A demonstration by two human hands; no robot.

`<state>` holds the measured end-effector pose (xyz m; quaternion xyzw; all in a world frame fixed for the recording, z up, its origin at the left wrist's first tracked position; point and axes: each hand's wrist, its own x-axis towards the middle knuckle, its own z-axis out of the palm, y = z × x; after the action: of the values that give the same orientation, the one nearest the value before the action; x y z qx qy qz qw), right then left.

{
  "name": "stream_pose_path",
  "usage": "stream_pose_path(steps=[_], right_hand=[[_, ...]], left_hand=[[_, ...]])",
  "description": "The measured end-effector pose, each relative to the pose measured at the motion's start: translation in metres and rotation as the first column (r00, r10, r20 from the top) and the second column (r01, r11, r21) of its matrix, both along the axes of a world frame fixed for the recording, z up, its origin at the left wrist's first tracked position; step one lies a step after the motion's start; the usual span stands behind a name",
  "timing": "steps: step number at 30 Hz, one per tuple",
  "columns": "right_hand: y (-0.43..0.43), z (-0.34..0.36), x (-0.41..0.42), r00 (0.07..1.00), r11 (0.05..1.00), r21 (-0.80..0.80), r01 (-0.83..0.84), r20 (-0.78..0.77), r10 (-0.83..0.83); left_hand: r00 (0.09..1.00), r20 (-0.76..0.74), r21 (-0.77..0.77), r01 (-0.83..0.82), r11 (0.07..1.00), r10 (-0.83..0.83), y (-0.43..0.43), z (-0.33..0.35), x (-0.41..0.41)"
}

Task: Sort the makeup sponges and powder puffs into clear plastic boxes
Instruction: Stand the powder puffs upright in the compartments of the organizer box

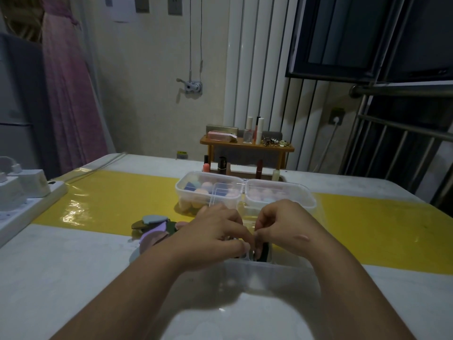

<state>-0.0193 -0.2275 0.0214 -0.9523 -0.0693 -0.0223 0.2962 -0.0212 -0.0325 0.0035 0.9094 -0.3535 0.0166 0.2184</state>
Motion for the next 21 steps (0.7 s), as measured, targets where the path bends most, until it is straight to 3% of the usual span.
stream_pose_path(steps=[3,6,10,21], right_hand=[[0.0019,0.0006,-0.0015,1.0,0.999,-0.039,0.009,0.002,-0.009],[0.0027,0.0012,-0.0021,0.999,0.991,-0.128,0.033,0.022,-0.03],[-0.0001,0.0025,-0.0015,0.999,0.991,-0.129,0.046,0.012,-0.045],[0.0032,0.0053,-0.0025,0.995,0.976,-0.191,0.102,0.033,-0.098]], left_hand=[[1.0,0.015,-0.032,0.004,0.999,-0.004,0.0006,-0.0006,-0.0007],[1.0,-0.014,-0.161,0.024,0.987,-0.026,0.0016,-0.0005,-0.0021],[0.994,-0.108,-0.322,-0.024,0.946,-0.012,0.0037,-0.0003,-0.0018],[0.993,-0.12,-0.338,-0.052,0.94,0.012,0.006,-0.0017,-0.0014]])
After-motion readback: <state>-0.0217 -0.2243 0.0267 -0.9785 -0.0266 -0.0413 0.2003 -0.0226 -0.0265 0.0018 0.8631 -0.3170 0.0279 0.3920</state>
